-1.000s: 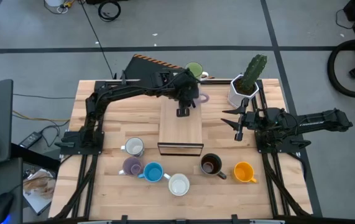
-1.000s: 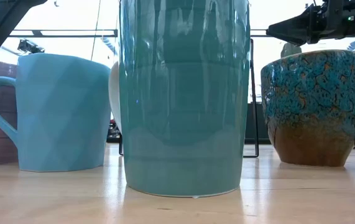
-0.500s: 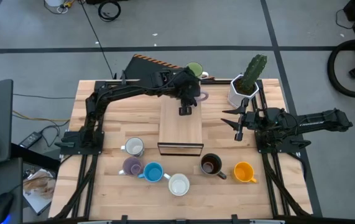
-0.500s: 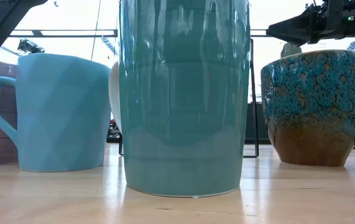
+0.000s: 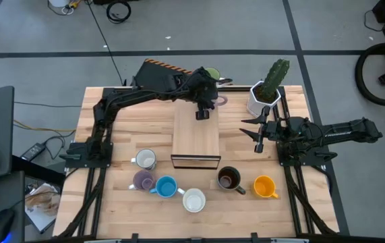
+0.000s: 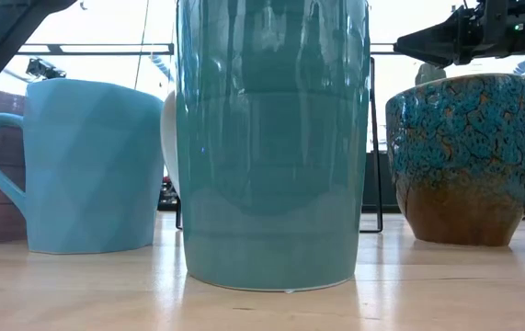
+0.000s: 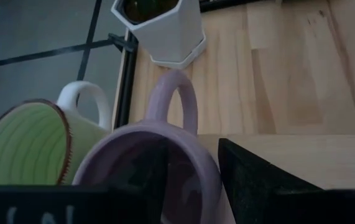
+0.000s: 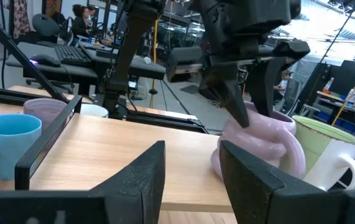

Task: Place coffee mugs
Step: Put the top purple mug on the shelf

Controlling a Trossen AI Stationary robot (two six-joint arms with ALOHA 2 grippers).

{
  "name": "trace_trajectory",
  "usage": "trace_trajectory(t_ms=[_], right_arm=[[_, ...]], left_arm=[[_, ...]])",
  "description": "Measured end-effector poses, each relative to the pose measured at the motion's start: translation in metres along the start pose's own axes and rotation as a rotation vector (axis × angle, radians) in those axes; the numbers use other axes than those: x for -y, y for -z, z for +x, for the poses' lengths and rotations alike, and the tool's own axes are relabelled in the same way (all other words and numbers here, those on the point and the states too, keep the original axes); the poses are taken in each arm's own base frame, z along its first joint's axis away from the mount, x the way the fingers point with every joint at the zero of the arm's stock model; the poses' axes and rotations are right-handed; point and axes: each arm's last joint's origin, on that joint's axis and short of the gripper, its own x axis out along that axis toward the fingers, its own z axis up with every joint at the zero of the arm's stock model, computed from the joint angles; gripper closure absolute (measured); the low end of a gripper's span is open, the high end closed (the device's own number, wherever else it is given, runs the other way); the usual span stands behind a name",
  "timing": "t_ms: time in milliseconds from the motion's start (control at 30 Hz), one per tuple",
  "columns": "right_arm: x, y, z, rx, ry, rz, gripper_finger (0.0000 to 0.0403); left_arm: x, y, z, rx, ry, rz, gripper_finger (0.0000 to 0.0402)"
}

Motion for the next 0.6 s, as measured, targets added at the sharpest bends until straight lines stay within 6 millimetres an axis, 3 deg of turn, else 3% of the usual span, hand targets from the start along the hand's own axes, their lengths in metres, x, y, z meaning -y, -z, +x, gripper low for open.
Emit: trace_trajectory(t_ms=[200, 600], right_arm=[[0.000, 0.000, 0.000, -0.003, -0.001, -0.001, 0.0245], [0.000, 0.001, 0.000, -0.007, -0.002, -0.002, 0.0245]], left_arm=[[0.002, 0.002, 0.016, 0.000, 0.001, 0.018, 0.0253], [0.001, 0.002, 0.016, -0.010, -0.034, 0.042, 0.0253]])
